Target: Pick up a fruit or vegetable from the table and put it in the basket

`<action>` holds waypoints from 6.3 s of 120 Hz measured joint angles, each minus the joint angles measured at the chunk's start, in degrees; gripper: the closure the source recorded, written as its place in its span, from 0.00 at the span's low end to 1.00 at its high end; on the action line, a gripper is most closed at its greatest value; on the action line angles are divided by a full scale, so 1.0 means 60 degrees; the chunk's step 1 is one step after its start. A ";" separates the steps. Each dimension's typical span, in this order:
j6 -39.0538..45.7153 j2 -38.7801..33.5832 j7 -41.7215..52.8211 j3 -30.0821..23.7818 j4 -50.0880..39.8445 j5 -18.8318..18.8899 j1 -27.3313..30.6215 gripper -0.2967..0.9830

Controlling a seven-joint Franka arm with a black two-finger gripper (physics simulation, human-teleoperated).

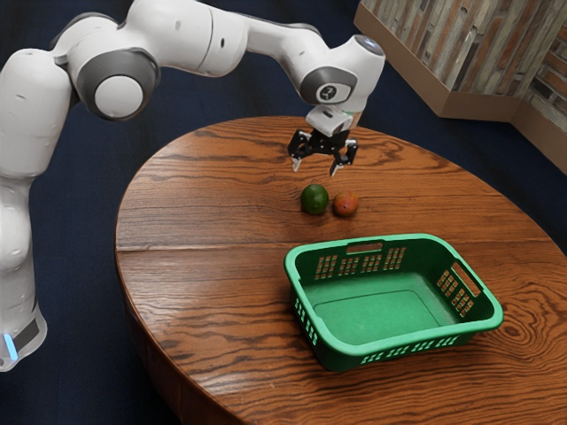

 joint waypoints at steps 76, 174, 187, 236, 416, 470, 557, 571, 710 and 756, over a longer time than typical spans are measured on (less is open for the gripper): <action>0.0222 0.0107 -0.0033 0.0000 -0.0042 -0.0039 0.0000 0.23; 0.0224 0.0125 -0.0109 -0.0023 -0.0042 -0.0017 0.0025 0.23; 0.0224 0.0141 -0.0143 -0.0112 -0.0042 -0.0029 0.0017 0.23; 0.0223 0.0160 -0.0290 -0.0249 -0.0042 -0.0115 0.0017 0.23; 0.0345 0.0160 -0.0583 -0.0275 -0.0594 -0.0099 0.0028 0.23; 0.0604 0.0182 -0.0633 -0.0262 -0.0735 -0.0063 0.0030 0.23; 0.1353 0.0231 -0.0877 -0.0246 -0.0906 -0.0140 0.0028 0.52; 0.1527 0.0229 -0.0966 -0.0186 -0.0943 -0.0254 0.0028 0.59; 0.1386 0.0071 -0.1366 -0.0795 0.0419 -0.0179 -0.0010 0.56; 0.0720 -0.0068 -0.1489 -0.1458 0.1207 -0.0013 -0.0014 0.57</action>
